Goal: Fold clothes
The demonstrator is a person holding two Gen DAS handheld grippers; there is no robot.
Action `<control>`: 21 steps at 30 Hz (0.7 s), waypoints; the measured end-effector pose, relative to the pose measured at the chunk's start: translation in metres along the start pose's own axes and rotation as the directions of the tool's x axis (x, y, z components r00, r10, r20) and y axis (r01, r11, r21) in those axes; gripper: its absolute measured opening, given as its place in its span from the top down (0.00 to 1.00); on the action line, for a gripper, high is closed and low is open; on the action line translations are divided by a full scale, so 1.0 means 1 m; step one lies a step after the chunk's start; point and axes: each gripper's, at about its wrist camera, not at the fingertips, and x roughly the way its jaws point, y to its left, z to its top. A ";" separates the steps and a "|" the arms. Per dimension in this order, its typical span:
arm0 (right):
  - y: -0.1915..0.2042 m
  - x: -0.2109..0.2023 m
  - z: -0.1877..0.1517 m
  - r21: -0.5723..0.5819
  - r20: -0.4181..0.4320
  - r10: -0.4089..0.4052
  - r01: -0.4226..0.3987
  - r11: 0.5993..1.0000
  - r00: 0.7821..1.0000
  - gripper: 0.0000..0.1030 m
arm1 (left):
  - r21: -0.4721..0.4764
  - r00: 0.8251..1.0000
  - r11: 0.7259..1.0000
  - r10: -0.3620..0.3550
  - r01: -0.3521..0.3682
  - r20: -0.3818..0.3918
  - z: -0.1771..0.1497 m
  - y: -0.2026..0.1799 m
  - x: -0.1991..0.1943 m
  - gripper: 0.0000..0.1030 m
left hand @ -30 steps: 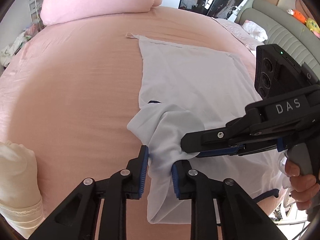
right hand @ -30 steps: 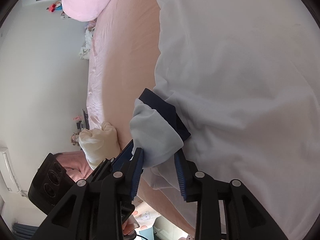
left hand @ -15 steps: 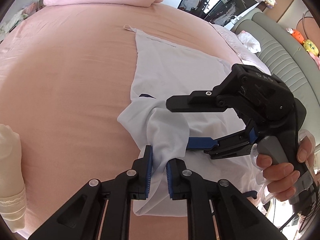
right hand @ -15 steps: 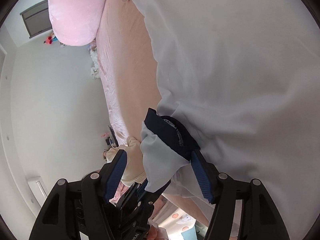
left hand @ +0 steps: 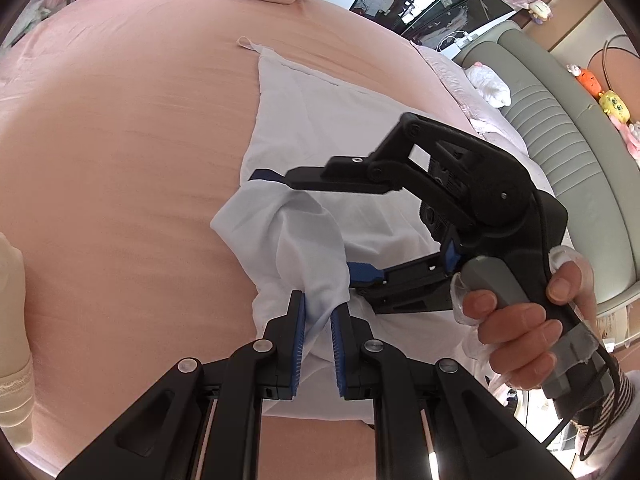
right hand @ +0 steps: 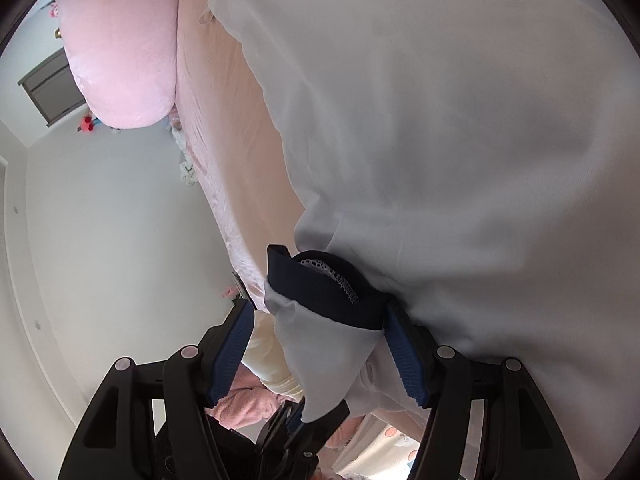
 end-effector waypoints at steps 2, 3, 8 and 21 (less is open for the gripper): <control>0.002 0.002 0.002 0.001 0.001 -0.016 0.016 1.000 1.000 0.43 | 0.012 1.000 1.000 0.002 -0.002 -0.004 -0.003 -0.005 0.001 0.89; 0.004 0.002 0.002 -0.019 0.004 -0.037 0.038 0.999 0.999 0.60 | 0.023 1.000 1.000 0.013 -0.013 -0.007 -0.004 -0.006 0.001 0.89; 0.016 0.000 -0.008 -0.128 0.035 -0.094 0.098 0.987 0.995 0.87 | 0.043 1.000 0.999 0.024 -0.024 -0.013 -0.003 -0.010 0.003 0.89; 0.042 -0.051 -0.038 -0.288 0.181 -0.052 0.104 0.952 0.982 0.88 | 0.067 0.999 0.997 0.038 -0.037 -0.016 -0.004 -0.007 -0.006 0.89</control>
